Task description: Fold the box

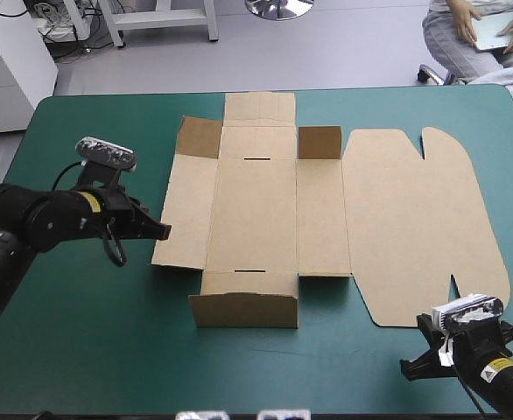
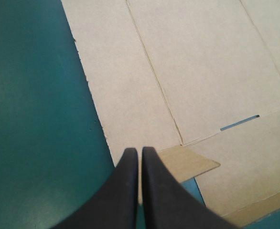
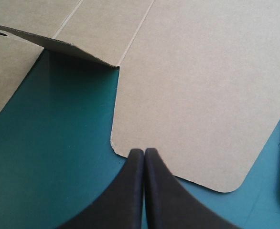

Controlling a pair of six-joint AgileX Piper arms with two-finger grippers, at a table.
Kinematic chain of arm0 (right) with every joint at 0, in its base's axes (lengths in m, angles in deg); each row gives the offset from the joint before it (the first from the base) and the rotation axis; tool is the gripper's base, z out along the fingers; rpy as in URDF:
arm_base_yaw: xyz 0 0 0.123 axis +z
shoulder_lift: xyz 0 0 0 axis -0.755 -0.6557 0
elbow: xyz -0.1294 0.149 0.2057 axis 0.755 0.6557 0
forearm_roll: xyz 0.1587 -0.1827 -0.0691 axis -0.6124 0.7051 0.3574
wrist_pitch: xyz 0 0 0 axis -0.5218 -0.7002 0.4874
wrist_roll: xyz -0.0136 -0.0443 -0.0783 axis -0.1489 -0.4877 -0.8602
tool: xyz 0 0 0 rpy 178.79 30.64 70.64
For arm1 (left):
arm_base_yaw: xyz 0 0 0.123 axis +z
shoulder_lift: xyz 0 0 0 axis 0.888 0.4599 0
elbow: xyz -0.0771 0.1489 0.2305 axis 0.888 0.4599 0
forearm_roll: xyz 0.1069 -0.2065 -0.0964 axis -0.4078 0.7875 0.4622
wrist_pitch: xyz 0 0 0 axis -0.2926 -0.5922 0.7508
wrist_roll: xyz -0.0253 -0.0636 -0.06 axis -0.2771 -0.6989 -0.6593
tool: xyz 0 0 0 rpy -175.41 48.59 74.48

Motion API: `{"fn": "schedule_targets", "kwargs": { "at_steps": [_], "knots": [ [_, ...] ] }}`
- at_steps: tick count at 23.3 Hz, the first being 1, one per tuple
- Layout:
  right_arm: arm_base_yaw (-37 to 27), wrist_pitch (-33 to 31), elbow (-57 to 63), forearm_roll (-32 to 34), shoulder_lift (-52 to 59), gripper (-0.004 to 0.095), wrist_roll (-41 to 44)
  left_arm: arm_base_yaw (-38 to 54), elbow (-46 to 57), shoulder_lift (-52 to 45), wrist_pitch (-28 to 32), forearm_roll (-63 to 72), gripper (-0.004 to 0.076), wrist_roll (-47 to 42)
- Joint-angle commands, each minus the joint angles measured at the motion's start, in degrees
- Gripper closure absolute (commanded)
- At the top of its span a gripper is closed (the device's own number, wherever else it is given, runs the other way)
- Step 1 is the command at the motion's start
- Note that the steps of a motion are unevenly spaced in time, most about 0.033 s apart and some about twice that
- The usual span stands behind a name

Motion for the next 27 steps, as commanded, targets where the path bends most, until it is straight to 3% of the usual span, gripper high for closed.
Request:
{"fn": "schedule_targets", "kwargs": {
  "at_steps": [1, 5, 8, 13, 15, 19, 21, 23, 27],
  "knots": [
    [-0.3, 3.2, -1.6, -0.4, -0.6, 0.0927, -0.5, -0.3, -5.5, 4.1, 0.5, 0.8, 0.0708, 1.5],
    [-0.3, 3.2, -1.6, -0.4, -0.6, 0.0927, -0.5, 4.5, -7.8, 8.4, -2.1, 9.8, 0.0708, 9.0],
    [-0.3, 3.2, -1.6, -0.4, -0.6, 0.0927, -0.5, 19.7, -7.9, 12.9, -5.8, 27.7, 0.0708, 19.1],
    [-0.3, 3.2, -1.6, -0.3, -0.6, 0.0927, -0.5, 34.3, -7.9, 17.9, -9.5, 41.4, 0.0708, 22.1],
    [-0.3, 3.2, -1.6, -0.3, -0.6, 0.0927, -0.5, 36.1, -7.9, 20.0, -11.6, 41.7, 0.064, 22.1],
    [-0.3, 3.3, -1.6, -0.3, -0.6, 0.0927, -0.5, 36.2, -7.9, 24.1, -12.4, 40.8, 0.0299, 22.1],
    [-0.3, 3.3, -1.6, -0.3, -0.6, 0.0927, -0.5, 36.2, -7.9, 25.9, -12.4, 40.8, 0.0191, 22.1],
    [-0.3, 3.3, -1.6, -0.3, -0.6, 0.0927, -0.5, 36.2, -7.8, 27.8, -12.4, 40.8, 0.0144, 22.1],
    [-0.3, 3.3, -1.6, -0.3, -0.6, 0.0927, -0.5, 36.1, -6.6, 30.2, -12.6, 41.0, 0.0143, 24.5]
  ]
}}
